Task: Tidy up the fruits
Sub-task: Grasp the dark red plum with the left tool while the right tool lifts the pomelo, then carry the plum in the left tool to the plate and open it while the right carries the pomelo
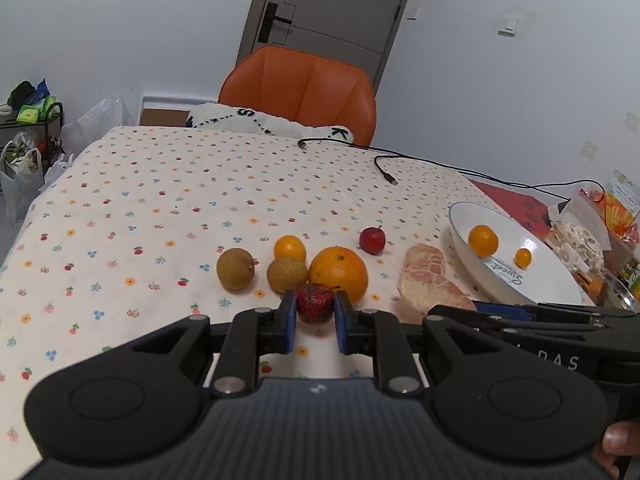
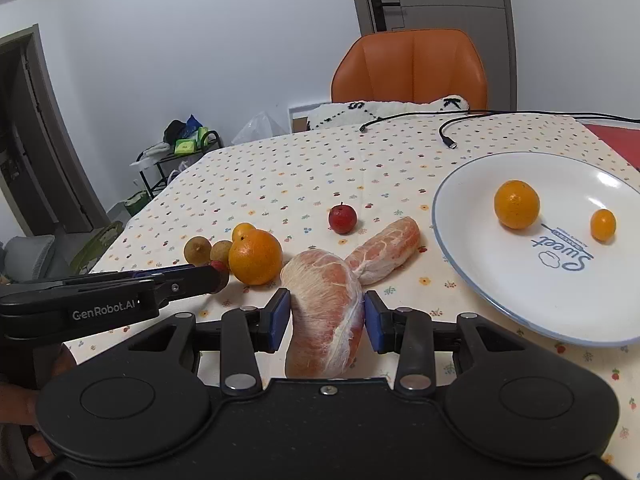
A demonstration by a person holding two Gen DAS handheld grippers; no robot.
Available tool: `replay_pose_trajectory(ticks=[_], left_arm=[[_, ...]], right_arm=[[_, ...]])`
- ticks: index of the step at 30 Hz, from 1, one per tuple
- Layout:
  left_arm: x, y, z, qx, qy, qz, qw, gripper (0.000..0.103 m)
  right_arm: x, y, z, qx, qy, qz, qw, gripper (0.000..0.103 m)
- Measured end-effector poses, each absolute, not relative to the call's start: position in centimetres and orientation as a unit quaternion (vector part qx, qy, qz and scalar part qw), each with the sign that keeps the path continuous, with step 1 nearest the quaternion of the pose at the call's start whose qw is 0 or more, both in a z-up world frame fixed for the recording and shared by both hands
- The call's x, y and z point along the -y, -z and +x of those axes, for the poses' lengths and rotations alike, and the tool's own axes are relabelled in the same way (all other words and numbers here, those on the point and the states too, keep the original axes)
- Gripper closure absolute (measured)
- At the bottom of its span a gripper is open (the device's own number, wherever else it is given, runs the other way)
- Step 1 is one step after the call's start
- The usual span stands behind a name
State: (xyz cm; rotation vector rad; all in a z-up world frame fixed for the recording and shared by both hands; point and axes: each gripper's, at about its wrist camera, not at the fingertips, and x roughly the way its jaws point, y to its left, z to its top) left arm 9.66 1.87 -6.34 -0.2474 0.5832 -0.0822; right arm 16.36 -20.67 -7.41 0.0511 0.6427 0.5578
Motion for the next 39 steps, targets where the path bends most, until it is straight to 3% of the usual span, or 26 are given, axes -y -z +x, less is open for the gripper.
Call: replay_pose_trajectory(ticks=[39], left_arm=[[8.8, 1.9, 10.9, -0.252, 0.127, -0.066, 0.957, 0.085]], right_arm=[[31.6, 4.6, 15.6, -0.259, -0.194, 0.075, 0.943, 0.065]])
